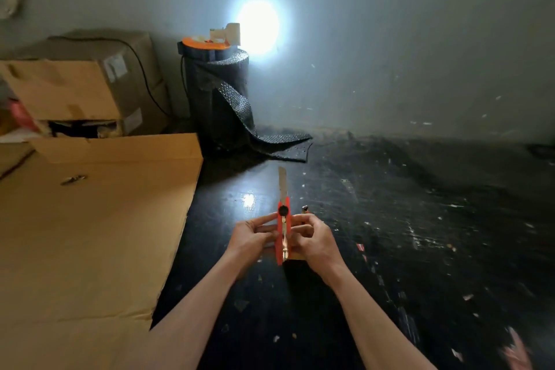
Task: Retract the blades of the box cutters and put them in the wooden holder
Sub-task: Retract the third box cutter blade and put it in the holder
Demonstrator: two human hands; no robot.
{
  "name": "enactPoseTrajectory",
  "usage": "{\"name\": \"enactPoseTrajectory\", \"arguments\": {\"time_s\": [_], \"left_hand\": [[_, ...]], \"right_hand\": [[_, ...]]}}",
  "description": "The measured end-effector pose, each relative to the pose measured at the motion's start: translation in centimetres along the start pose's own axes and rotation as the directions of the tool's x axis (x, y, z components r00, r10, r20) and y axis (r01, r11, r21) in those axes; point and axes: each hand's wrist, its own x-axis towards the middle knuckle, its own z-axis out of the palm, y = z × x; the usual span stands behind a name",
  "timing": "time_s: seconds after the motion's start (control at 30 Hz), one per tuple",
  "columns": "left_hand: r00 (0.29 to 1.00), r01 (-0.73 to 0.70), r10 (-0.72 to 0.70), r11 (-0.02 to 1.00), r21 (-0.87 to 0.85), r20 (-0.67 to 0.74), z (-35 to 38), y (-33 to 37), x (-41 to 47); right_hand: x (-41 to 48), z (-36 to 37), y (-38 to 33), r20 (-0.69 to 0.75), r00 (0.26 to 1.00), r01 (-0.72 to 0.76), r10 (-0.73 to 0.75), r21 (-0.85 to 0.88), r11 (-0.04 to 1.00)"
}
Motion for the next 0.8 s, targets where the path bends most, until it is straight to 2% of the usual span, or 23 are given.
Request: {"name": "enactPoseTrajectory", "arguments": {"time_s": [0.17, 0.3, 0.43, 0.63, 0.8], "left_hand": [[0.992, -0.083, 0.083, 0.997, -0.007, 0.1, 1.3, 3.5, 0.5], [0.984, -0.123, 0.122, 0.992, -0.005, 0.128, 2.2, 5.4, 0.8], [0.983, -0.154, 0.154, 0.988, -0.016, 0.102, 2.6, 6.9, 1.2], [0.978, -0.184, 0.19, 0.98, -0.072, 0.082, 2.4, 9.1, 1.9], [0.979, -0.195, 0.198, 0.979, -0.056, 0.051, 2.2, 10.1, 2.5]], "right_hand": [[1.6, -1.5, -4.3, -0.074, 0.966, 0.225, -0.246, -0.222, 0.949], [2.6, -2.6, -6.3, -0.077, 0.946, 0.265, -0.316, -0.38, 0.886], [3.2, -3.3, -7.0, -0.054, 0.945, 0.274, -0.323, -0.41, 0.87], [3.3, -3.2, -6.9, -0.031, 0.952, 0.28, -0.304, -0.311, 0.908], [3.0, -3.0, -6.9, -0.008, 0.958, 0.269, -0.287, -0.33, 0.905]]}}
